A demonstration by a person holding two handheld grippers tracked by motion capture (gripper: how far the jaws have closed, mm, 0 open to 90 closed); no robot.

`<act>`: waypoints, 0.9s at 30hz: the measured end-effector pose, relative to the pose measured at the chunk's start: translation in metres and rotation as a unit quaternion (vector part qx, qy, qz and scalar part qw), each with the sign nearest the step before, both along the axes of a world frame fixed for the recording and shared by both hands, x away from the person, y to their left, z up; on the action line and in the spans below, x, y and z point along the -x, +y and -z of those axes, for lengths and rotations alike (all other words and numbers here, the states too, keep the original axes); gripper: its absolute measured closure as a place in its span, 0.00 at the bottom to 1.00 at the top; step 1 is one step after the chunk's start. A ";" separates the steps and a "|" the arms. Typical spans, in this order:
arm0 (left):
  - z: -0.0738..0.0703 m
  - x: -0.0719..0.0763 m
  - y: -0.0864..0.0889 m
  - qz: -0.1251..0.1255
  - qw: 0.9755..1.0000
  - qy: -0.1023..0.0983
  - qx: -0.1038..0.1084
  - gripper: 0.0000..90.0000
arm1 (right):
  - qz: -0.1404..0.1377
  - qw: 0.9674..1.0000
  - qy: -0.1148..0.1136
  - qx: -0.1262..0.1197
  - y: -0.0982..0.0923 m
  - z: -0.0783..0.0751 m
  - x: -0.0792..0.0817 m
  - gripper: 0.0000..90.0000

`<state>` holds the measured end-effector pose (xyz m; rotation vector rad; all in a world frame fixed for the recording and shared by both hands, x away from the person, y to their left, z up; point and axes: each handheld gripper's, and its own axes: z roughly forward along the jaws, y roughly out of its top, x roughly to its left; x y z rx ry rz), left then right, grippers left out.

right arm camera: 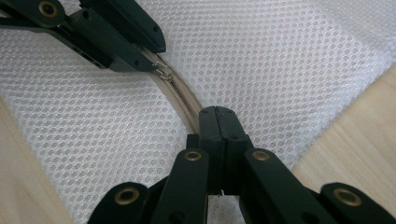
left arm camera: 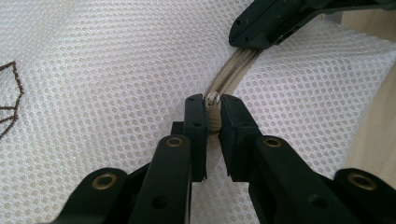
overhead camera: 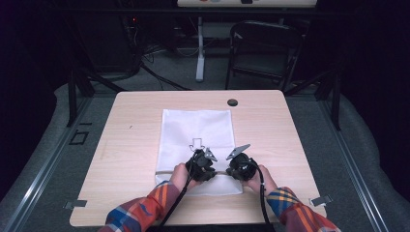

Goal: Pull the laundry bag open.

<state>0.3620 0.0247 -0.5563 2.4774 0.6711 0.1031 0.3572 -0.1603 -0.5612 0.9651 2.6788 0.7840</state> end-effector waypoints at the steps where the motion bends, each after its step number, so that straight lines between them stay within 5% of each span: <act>1: 0.000 0.000 0.000 0.001 1.000 0.001 0.001 0.90 | 0.000 1.000 0.000 0.000 0.000 0.000 0.000 1.00; 27: -0.002 -0.002 0.018 -0.005 1.000 0.021 -0.014 0.90 | 0.002 1.000 0.007 0.000 0.000 -0.001 -0.001 1.00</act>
